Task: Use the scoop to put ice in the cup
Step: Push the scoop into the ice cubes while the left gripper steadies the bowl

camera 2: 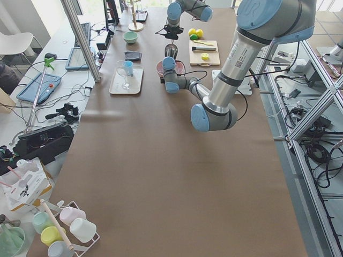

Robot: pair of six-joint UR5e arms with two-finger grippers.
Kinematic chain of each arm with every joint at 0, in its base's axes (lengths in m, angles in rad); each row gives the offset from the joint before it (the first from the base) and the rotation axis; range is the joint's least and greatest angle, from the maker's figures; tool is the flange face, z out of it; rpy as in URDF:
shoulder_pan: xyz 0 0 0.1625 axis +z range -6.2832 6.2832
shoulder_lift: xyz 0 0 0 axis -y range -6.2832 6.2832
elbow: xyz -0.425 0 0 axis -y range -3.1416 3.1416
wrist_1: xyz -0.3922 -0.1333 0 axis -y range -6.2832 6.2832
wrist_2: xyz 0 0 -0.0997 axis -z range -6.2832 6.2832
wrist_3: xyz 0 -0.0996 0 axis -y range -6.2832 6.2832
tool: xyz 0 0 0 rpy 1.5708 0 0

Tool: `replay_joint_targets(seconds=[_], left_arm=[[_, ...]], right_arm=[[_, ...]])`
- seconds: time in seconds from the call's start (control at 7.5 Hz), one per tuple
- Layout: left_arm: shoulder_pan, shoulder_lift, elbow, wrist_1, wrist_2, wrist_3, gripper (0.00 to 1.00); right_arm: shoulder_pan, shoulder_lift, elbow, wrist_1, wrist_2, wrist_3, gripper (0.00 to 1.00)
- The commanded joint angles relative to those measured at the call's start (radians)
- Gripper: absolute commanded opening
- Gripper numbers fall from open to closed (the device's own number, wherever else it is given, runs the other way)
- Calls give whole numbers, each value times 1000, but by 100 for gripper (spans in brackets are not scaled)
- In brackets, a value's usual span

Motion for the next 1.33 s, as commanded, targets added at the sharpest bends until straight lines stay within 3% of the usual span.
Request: replay_joint_targets(seconds=[0.0, 0.67, 1.2], left_arm=[[0, 0, 0, -1, 0, -3, 97], [0, -2, -2, -3, 2, -1, 97], [9, 0, -1, -23, 15, -3, 97]], right_arm=[[-28, 5, -50, 35, -16, 29, 0], [-58, -29, -83, 186, -39, 91, 0], [-58, -245, 90, 429, -7, 121, 0]])
